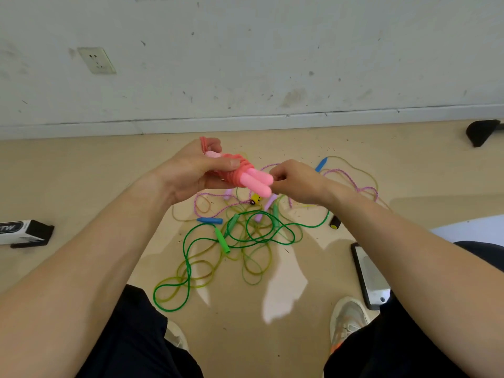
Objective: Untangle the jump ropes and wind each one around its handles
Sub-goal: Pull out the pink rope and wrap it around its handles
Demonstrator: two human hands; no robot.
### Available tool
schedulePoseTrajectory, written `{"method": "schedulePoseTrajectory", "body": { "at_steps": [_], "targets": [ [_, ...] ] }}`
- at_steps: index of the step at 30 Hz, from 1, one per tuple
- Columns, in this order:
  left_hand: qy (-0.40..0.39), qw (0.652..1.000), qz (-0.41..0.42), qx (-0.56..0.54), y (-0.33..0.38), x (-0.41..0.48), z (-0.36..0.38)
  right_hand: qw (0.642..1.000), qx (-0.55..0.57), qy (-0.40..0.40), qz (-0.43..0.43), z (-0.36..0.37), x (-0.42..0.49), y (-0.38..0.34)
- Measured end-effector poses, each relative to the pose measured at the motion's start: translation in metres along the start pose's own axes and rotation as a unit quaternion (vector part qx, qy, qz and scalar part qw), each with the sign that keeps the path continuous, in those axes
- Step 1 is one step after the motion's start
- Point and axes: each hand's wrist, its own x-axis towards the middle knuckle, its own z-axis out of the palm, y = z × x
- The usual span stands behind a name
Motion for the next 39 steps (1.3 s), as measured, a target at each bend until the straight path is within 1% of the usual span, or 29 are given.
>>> {"method": "schedulePoseTrajectory", "body": {
  "at_steps": [3, 6, 9, 12, 15, 17, 18, 21, 23, 26, 28, 29, 32, 34, 36, 39],
  "targets": [
    [0.026, 0.995, 0.020, 0.099, 0.002, -0.002, 0.002, 0.993, 0.118, -0.008, -0.004, -0.013, -0.003, 0.003],
    [0.037, 0.980, 0.061, 0.187, 0.001, -0.001, 0.000, 0.986, 0.168, -0.021, 0.010, -0.019, -0.001, 0.002],
    [0.059, 0.952, 0.115, 0.278, -0.002, 0.004, -0.005, 0.969, 0.240, -0.031, 0.044, -0.016, 0.001, -0.004],
    [0.108, 0.917, 0.176, 0.340, -0.006, 0.007, -0.006, 0.951, 0.297, -0.036, 0.071, -0.009, -0.002, -0.011],
    [0.170, 0.891, 0.224, 0.357, -0.010, 0.008, -0.004, 0.912, 0.394, -0.030, 0.109, 0.004, -0.007, -0.023],
    [0.210, 0.881, 0.249, 0.344, -0.012, 0.009, -0.001, 0.880, 0.462, -0.009, 0.111, 0.015, -0.010, -0.031],
    [0.226, 0.878, 0.259, 0.334, -0.013, 0.009, 0.001, 0.870, 0.481, 0.004, 0.107, 0.019, -0.011, -0.035],
    [0.262, 0.875, 0.280, 0.295, -0.016, 0.010, 0.011, 0.867, 0.488, 0.037, 0.095, 0.033, -0.015, -0.042],
    [0.287, 0.882, 0.276, 0.253, -0.018, 0.012, 0.014, 0.871, 0.484, 0.046, 0.076, 0.043, -0.019, -0.044],
    [0.298, 0.910, 0.238, 0.164, -0.021, 0.015, 0.016, 0.881, 0.468, 0.057, 0.049, 0.054, -0.022, -0.045],
    [0.279, 0.939, 0.191, 0.057, -0.020, 0.014, 0.021, 0.895, 0.439, 0.067, 0.039, 0.057, -0.020, -0.043],
    [0.267, 0.949, 0.166, 0.012, -0.019, 0.013, 0.023, 0.906, 0.415, 0.074, 0.033, 0.058, -0.018, -0.042],
    [0.255, 0.958, 0.114, -0.068, -0.015, 0.012, 0.025, 0.931, 0.353, 0.091, 0.012, 0.060, -0.014, -0.037],
    [0.243, 0.959, 0.081, -0.119, -0.014, 0.015, 0.022, 0.945, 0.313, 0.097, 0.013, 0.059, -0.012, -0.032],
    [0.224, 0.962, 0.060, -0.142, -0.015, 0.016, 0.019, 0.960, 0.262, 0.099, 0.023, 0.059, -0.012, -0.027],
    [0.207, 0.965, 0.052, -0.151, -0.016, 0.016, 0.018, 0.969, 0.224, 0.105, 0.016, 0.060, -0.010, -0.025]
  ]
}}
